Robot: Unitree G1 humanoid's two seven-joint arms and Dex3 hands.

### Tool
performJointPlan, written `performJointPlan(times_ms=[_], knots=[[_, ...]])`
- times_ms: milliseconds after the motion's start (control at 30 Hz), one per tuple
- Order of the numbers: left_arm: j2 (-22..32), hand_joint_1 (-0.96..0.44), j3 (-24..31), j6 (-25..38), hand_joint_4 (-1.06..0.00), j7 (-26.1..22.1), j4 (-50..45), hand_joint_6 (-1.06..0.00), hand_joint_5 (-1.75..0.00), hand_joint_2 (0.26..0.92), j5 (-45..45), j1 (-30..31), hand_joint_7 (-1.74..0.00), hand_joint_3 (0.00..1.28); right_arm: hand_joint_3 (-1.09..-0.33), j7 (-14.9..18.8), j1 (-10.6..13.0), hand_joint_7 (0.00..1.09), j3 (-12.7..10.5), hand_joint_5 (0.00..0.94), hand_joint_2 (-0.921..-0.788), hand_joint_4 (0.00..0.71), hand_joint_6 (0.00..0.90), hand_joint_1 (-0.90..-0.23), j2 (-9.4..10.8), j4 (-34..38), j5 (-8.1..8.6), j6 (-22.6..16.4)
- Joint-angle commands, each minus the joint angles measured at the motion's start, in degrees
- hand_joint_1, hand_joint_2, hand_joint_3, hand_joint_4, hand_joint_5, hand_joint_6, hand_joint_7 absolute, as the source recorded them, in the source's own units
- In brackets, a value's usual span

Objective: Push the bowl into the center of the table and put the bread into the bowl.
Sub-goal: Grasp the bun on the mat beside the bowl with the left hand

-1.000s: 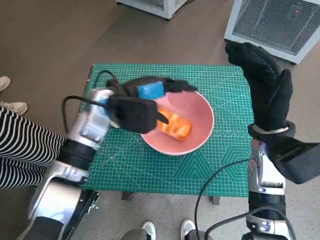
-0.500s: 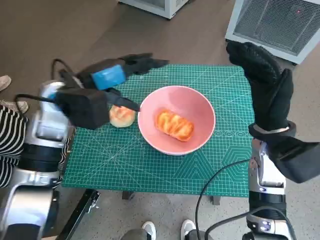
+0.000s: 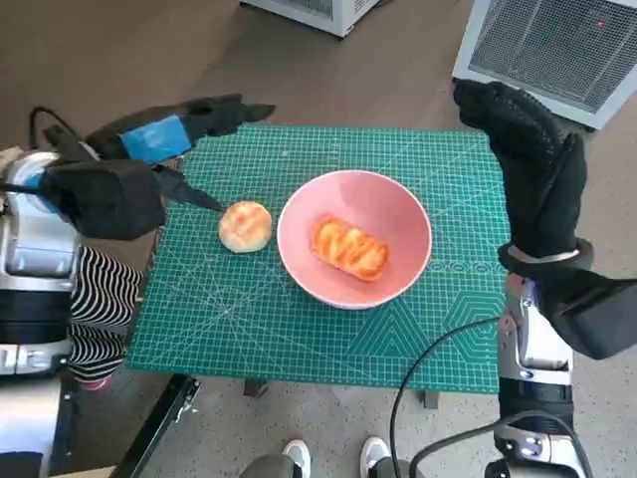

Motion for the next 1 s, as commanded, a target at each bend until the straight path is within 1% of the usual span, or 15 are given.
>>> performJointPlan(times_ms=[33, 267, 467, 833, 1000], knots=[[1.0, 0.15, -2.4, 1.5, 0.00, 1.3, 2.0, -0.16, 0.00, 0.738, 3.9, -0.3, -0.06, 0.01, -0.711, 0.7, 0.1, 0.60, 0.2, 0.002, -0.921, 0.188, 0.001, -0.766, -0.4, 0.9, 0.47, 0.4], [0.4, 0.18, -4.9, 3.6, 0.00, 1.1, 5.0, -0.14, 0.00, 0.741, 7.1, -1.6, -0.04, 0.01, -0.712, 1.1, 0.1, 0.60, 0.3, 0.001, -0.921, 0.187, 0.000, -0.765, -0.4, 1.0, 0.63, 0.3], [-1.1, 0.18, -6.4, 4.6, 0.00, 1.6, 7.7, -0.14, 0.00, 0.742, 8.4, -2.6, -0.03, 0.01, -0.711, 1.4, 0.2, 0.60, 0.2, 0.001, -0.921, 0.187, 0.000, -0.765, -0.5, 0.9, 0.73, 0.5], [-3.9, 0.18, -10.7, 3.0, 0.00, 5.1, 16.8, -0.14, 0.00, 0.744, 12.3, -5.3, -0.03, 0.01, -0.711, 2.0, 0.6, 0.60, -0.1, 0.001, -0.921, 0.188, 0.000, -0.764, -0.9, 0.6, 1.19, 0.6], [-5.6, 0.14, -13.3, 2.8, 0.00, 7.5, 22.0, -0.14, 0.00, 0.739, 15.1, -6.9, -0.02, 0.01, -0.709, 2.1, 1.0, 0.60, -0.2, 0.001, -0.921, 0.188, 0.000, -0.764, -1.0, 0.3, 1.30, 0.6]])
